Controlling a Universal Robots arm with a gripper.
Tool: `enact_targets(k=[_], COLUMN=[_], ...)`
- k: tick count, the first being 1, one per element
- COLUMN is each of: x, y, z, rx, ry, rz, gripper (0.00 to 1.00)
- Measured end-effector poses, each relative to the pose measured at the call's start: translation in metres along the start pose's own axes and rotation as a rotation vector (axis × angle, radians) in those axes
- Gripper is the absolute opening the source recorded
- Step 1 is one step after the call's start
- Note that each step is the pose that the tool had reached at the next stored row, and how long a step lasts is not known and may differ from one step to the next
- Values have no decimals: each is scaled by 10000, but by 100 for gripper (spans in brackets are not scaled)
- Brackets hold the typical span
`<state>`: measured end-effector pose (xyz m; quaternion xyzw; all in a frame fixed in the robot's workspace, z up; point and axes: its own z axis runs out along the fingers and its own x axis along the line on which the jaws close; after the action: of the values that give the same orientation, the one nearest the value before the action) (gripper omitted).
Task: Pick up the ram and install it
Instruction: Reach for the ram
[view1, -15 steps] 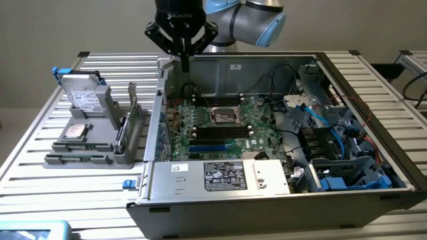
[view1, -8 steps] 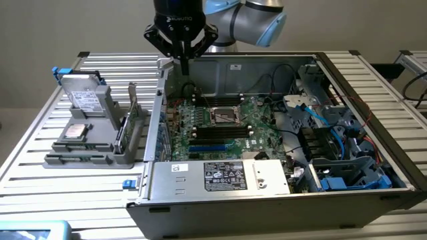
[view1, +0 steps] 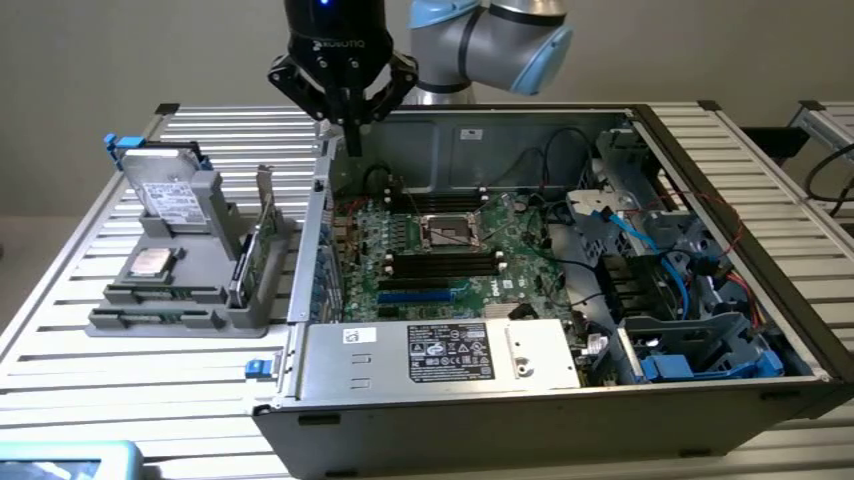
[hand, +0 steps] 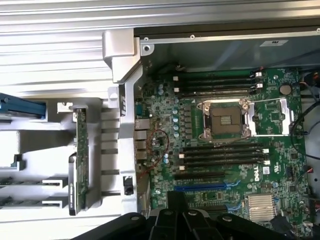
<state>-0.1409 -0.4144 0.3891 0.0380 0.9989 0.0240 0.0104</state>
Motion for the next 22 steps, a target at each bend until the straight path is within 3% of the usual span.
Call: enact_targets(k=[10,17,22], x=[444,637,851], y=[-99,-203,-241], z=[31,97,169], rx=[0,1,13], ry=[0,0,0], rz=[1,0,0], gripper=[11,11,11])
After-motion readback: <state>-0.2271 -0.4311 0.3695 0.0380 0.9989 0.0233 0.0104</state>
